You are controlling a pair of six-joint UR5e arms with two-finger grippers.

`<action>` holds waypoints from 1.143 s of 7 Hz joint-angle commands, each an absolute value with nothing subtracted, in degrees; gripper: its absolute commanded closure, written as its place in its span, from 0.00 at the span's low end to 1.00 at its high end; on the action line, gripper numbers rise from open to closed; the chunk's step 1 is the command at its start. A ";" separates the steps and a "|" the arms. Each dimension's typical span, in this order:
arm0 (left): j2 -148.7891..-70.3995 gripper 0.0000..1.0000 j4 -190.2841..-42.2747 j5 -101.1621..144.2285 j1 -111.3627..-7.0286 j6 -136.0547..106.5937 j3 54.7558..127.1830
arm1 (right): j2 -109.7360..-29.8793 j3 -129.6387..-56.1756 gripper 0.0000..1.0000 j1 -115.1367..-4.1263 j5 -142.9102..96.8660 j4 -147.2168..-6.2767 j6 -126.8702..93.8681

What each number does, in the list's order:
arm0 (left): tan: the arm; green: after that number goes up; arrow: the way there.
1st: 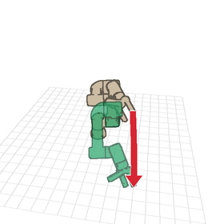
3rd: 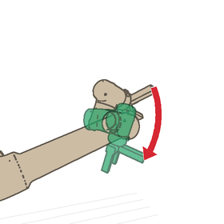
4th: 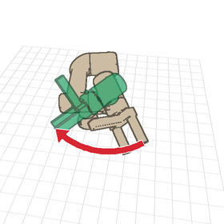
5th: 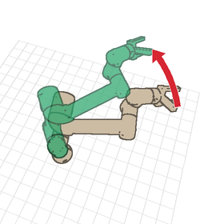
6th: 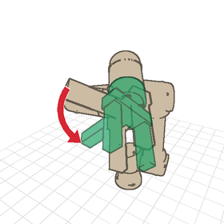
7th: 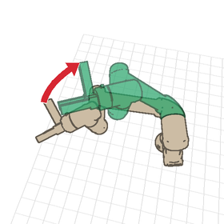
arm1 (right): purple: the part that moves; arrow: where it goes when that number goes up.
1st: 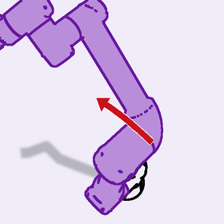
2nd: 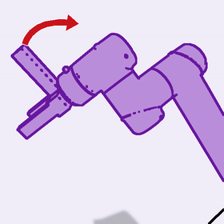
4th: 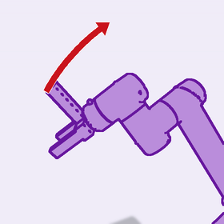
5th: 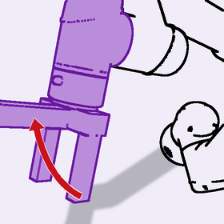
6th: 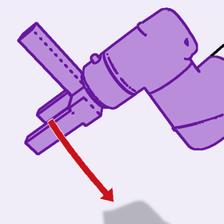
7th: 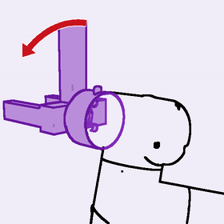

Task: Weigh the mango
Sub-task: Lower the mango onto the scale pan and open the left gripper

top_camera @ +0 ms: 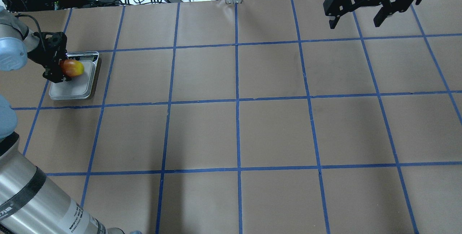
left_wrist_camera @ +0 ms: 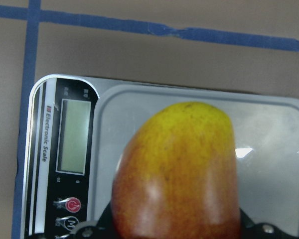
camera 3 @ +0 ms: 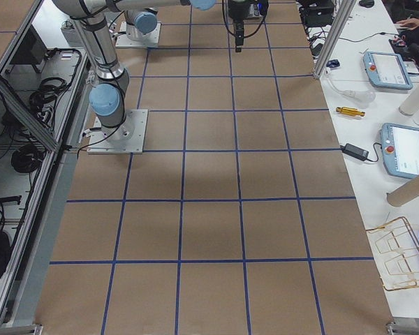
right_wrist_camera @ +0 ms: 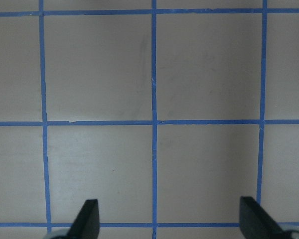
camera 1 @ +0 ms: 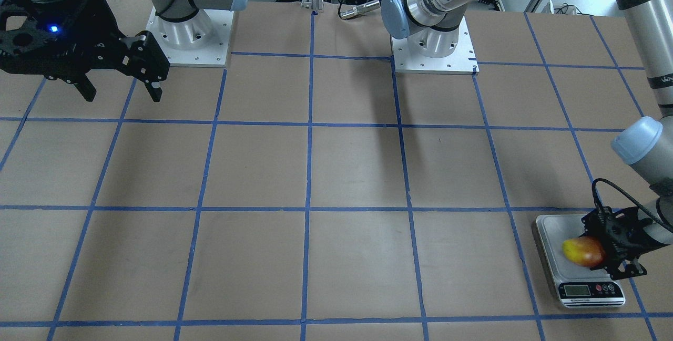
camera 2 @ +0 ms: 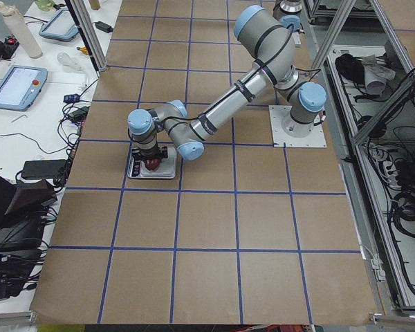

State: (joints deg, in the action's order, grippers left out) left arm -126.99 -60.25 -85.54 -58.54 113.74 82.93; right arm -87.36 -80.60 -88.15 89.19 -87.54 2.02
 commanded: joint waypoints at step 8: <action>-98.66 0.00 -91.36 -91.40 -58.18 100.05 82.35 | -87.45 -80.60 0.00 -88.15 89.12 -87.54 2.02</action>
